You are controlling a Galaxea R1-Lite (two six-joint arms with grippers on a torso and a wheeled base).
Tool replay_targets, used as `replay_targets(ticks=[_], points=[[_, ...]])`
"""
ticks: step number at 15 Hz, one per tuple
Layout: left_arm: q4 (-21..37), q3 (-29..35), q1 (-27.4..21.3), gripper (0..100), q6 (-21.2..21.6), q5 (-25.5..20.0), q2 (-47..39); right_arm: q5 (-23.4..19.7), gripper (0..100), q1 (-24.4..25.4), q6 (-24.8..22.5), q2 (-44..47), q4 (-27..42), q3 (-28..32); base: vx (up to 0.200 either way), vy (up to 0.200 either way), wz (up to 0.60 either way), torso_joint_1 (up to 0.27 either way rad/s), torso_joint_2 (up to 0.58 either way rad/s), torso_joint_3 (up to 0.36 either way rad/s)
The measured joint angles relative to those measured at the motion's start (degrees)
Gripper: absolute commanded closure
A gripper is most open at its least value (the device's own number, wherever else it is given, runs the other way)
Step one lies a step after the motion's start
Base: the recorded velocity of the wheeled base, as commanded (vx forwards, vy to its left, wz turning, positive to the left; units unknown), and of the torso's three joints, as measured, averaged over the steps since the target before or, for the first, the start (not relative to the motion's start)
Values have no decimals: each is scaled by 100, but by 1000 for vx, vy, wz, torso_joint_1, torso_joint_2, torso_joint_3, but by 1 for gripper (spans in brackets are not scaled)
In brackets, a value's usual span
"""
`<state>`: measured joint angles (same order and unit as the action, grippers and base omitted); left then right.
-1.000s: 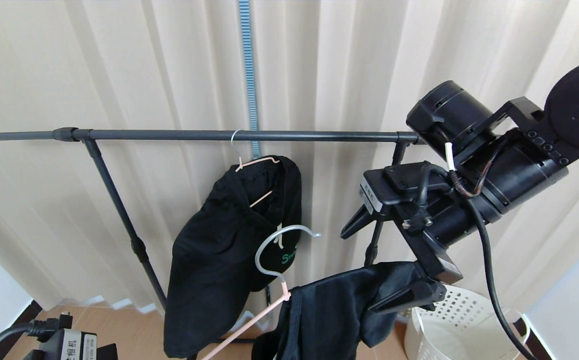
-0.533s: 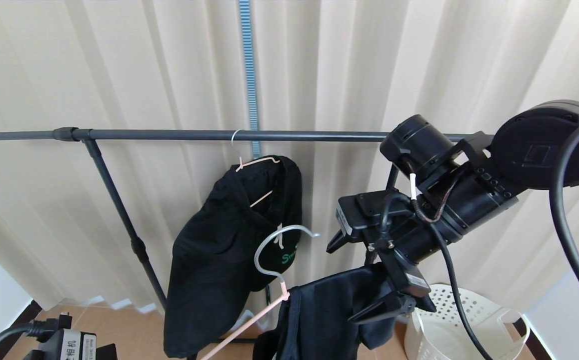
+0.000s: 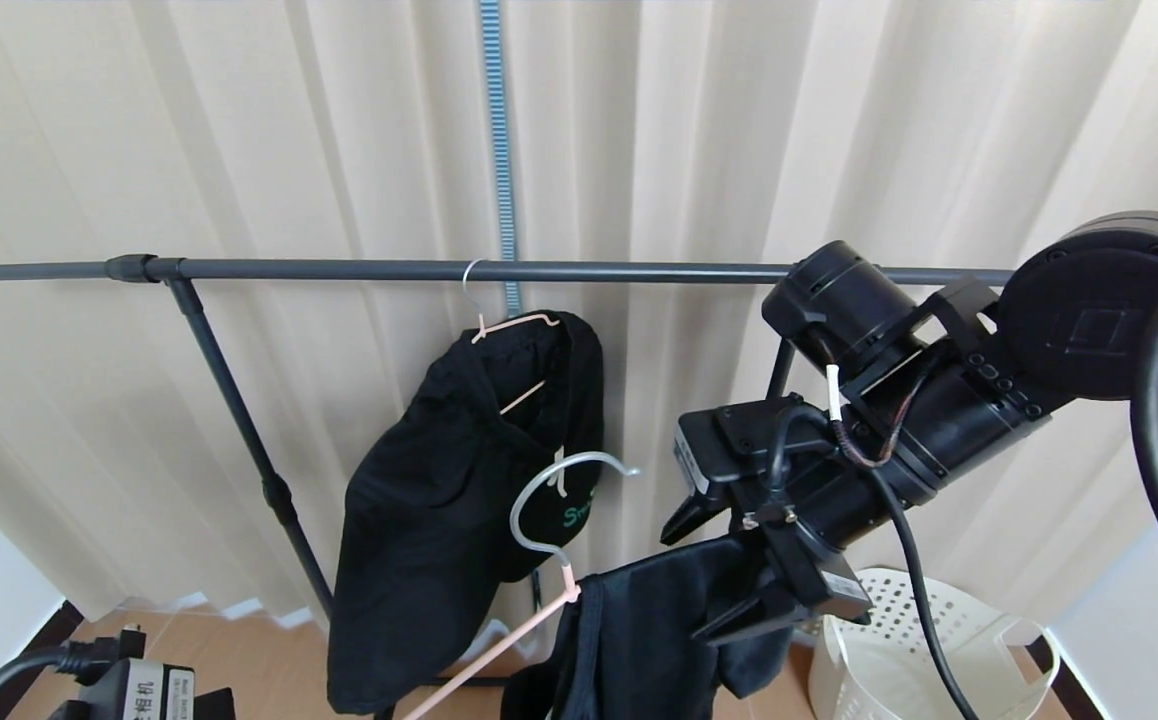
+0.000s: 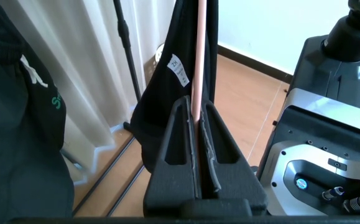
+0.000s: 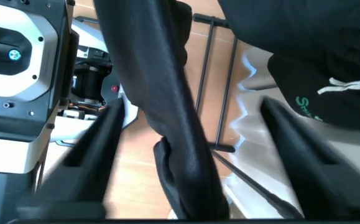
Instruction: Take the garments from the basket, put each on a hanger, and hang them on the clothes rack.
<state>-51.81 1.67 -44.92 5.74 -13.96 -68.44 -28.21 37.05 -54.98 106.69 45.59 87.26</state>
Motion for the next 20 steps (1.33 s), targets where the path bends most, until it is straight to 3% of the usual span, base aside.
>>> replay_targets(ticks=[8,9,12,18,20], points=[[-5,33,16,100,-24,0,-59,18,100,11,24,-333,-7,-278,0,0,0,0,0,0],[-6,28,24,0,-11,2,-77,18,100,11,27,-347,-5,-284,0,0,0,0,0,0],[2,26,69,0,-49,13,-116,178,100,7,60,-366,-121,-240,0,0,0,0,0,0],[6,185,1019,0,-50,9,-692,2454,100,215,780,-388,-1451,-212,0,0,0,0,0,0],[5,276,1209,0,-104,20,-901,2921,100,274,955,-402,-1765,-276,0,0,0,0,0,0]])
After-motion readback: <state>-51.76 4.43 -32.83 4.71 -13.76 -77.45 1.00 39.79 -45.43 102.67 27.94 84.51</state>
